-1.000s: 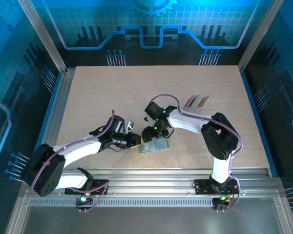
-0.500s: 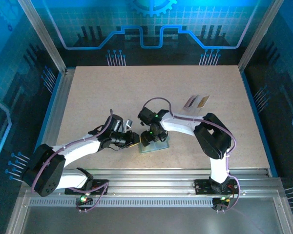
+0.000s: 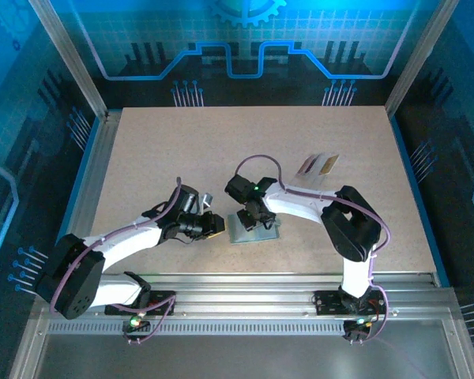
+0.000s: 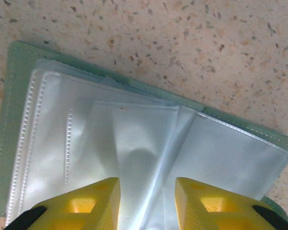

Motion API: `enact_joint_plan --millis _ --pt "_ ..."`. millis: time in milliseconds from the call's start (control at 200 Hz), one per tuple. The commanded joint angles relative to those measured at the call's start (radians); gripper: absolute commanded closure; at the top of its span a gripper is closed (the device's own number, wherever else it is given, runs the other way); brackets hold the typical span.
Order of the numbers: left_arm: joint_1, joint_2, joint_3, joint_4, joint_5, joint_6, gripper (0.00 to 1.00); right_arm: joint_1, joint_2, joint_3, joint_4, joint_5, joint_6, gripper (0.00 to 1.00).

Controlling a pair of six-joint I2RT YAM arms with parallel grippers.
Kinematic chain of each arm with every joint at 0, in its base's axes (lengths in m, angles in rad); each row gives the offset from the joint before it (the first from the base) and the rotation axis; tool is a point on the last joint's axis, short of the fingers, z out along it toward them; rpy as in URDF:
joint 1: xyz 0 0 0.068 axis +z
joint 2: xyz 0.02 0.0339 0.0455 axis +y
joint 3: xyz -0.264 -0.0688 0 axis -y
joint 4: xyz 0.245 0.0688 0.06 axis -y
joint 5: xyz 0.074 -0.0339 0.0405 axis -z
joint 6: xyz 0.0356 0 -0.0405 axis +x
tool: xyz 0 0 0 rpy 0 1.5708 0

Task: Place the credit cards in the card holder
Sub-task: Flip over the card slot in the card holder, then move the card holder to the center of the table.

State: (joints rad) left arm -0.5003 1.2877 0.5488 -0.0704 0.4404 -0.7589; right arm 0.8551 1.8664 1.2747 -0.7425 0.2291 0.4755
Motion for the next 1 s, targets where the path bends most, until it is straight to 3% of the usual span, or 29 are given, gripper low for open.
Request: enact_joint_plan --millis 0,365,715,996 --pt "0.006 0.007 0.033 -0.025 -0.009 0.022 0.76 -0.017 -0.025 -0.023 -0.036 0.03 0.017 0.68" --pt "-0.006 0.051 0.092 -0.029 0.018 0.044 0.75 -0.053 -0.067 -0.087 -0.032 0.068 0.044 0.68" --pt "-0.077 0.191 0.215 -0.015 0.027 0.055 0.75 -0.096 -0.177 -0.151 -0.049 0.211 0.139 0.64" --pt "-0.107 0.31 0.295 0.013 0.054 0.049 0.76 -0.105 -0.281 -0.19 -0.026 0.207 0.127 0.57"
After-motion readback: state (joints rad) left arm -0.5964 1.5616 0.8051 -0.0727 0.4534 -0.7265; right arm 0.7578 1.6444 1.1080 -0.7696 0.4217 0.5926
